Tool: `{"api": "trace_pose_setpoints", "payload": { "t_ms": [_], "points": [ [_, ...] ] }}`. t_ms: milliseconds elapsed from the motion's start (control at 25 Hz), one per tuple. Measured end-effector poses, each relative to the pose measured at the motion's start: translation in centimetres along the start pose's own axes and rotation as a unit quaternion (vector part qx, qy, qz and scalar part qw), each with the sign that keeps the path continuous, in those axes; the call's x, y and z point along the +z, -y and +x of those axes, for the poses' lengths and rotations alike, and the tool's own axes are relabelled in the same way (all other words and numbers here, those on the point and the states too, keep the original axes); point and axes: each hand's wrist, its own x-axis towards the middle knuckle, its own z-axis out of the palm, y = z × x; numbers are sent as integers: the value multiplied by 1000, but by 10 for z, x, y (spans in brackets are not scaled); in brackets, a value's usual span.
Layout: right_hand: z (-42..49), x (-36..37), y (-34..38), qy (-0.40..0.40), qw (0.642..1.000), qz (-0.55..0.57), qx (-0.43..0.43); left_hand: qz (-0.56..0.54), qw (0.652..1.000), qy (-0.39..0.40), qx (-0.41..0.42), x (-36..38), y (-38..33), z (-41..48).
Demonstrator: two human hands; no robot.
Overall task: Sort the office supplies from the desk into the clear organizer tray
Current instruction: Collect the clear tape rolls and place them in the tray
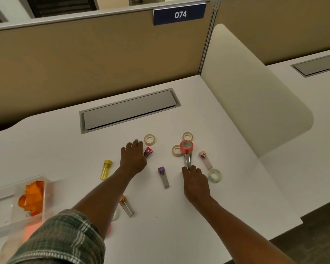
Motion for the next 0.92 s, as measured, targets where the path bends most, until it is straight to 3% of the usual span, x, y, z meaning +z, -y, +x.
{"api": "trace_pose_setpoints", "payload": {
  "t_ms": [160,280,640,920],
  "points": [
    [10,2,-1,72,996,46,13,61,998,15,8,7,10,0],
    [14,0,4,82,993,80,26,80,997,22,10,10,16,-7],
    [4,-16,42,54,968,242,43,-24,994,-26,-100,19,42,-65],
    [-18,-27,91,37,940,339,6,-118,986,-65,-95,18,64,-105]
  ]
}}
